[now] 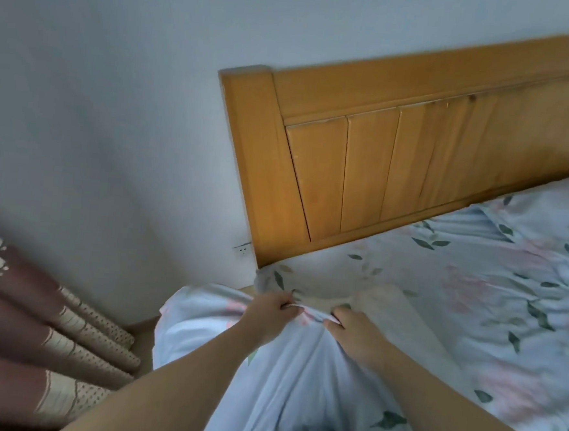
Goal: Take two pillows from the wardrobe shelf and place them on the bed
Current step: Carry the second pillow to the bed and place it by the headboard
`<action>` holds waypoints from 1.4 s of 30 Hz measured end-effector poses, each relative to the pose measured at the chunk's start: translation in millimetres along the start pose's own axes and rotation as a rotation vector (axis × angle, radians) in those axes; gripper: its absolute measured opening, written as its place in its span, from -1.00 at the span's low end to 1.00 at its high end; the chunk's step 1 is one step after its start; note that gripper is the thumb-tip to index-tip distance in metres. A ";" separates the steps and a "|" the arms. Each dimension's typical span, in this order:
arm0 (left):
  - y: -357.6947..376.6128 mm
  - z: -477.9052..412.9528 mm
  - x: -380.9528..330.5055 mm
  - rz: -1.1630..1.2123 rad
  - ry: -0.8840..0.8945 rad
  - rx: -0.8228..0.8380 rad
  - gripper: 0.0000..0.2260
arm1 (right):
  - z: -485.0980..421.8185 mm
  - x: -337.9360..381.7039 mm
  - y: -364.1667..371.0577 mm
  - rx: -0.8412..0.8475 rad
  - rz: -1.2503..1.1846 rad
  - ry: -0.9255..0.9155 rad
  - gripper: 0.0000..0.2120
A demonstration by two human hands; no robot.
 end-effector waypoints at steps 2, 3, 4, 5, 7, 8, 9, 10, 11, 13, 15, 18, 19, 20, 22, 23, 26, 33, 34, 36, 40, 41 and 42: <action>-1.4 -23.1 -11.5 0.004 0.005 0.019 -0.79 | -20.1 -9.6 -13.4 -0.037 -0.041 0.015 -0.65; -0.9 -31.9 -17.4 -0.004 0.013 0.030 -0.80 | -26.7 -12.8 -19.7 -0.047 -0.050 0.009 -0.65; 0.0 -39.7 -23.3 -0.022 0.022 0.040 -0.82 | -31.7 -15.4 -25.1 -0.044 -0.057 0.001 -0.65; 2.8 -48.1 -30.3 -0.039 0.032 0.049 -0.83 | -35.7 -19.2 -31.6 -0.042 -0.062 -0.006 -0.65; 7.7 -59.0 -41.3 -0.052 0.042 0.053 -0.83 | -39.9 -26.2 -41.8 -0.042 -0.087 -0.016 -0.65; 11.4 -64.1 -47.7 -0.052 0.043 0.057 -0.82 | -41.7 -32.2 -47.3 -0.045 -0.102 -0.014 -0.66; 16.9 -68.3 -54.9 -0.054 0.047 0.063 -0.82 | -42.5 -39.4 -52.6 -0.050 -0.110 -0.011 -0.66; 21.3 -71.3 -61.3 -0.060 0.053 0.068 -0.83 | -42.9 -45.7 -56.8 -0.051 -0.115 -0.005 -0.66; 26.8 -74.0 -67.0 -0.067 0.060 0.073 -0.84 | -42.7 -53.0 -59.9 -0.053 -0.117 0.010 -0.66; 37.1 -79.4 -75.7 -0.074 0.058 0.078 -0.81 | -42.1 -66.6 -65.5 -0.069 -0.117 0.040 -0.67; 47.8 -82.1 -78.5 -0.073 0.036 0.085 -0.80 | -39.9 -76.1 -67.6 -0.079 -0.114 0.053 -0.67; 67.8 -82.8 -80.4 -0.122 0.025 0.110 -0.81 | -30.0 -92.4 -63.2 -0.057 -0.115 0.085 -0.66; 74.2 -82.7 -81.2 -0.139 0.029 0.118 -0.81 | -25.4 -97.8 -61.7 -0.047 -0.114 0.098 -0.65; 80.8 -82.7 -83.9 -0.151 0.039 0.128 -0.81 | -20.7 -103.9 -62.3 -0.051 -0.118 0.108 -0.65; 95.2 -81.4 -91.8 -0.169 0.071 0.149 -0.82 | -12.6 -117.6 -63.4 -0.054 -0.128 0.137 -0.65; 101.6 -80.6 -95.0 -0.174 0.085 0.158 -0.82 | -9.4 -124.8 -62.9 -0.050 -0.134 0.160 -0.66; 116.5 -74.7 -99.4 -0.198 0.107 0.180 -0.80 | 0.2 -139.4 -55.3 -0.056 -0.140 0.202 -0.69; 144.1 -55.5 -71.5 -0.319 0.077 0.331 -0.83 | 23.2 -154.5 -13.6 -0.036 -0.181 0.267 -0.74; 148.3 -52.2 -66.9 -0.346 0.075 0.357 -0.83 | 26.2 -156.7 -7.6 -0.034 -0.178 0.282 -0.71; 158.2 -49.1 -55.9 -0.398 0.069 0.402 -0.79 | 30.3 -161.1 5.0 -0.006 -0.167 0.298 -0.70; 182.8 -51.1 -8.3 -0.443 -0.036 0.423 -0.82 | 40.6 -172.6 34.6 -0.018 -0.232 0.349 -0.84; 189.9 -53.3 4.3 -0.447 -0.069 0.413 -0.83 | 44.7 -179.8 46.4 -0.024 -0.256 0.379 -0.86; 199.3 -53.8 17.6 -0.448 -0.102 0.412 -0.83 | 50.4 -188.8 63.2 -0.012 -0.286 0.416 -0.87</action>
Point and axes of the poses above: each hand's wrist, its own z-axis away from the middle knuckle, its own y-axis out of the palm, x = y × z, the point moved 8 cm from there along -z, towards the middle knuckle, and after that the axes turned 2 degrees about -y, right-handed, at the moved point
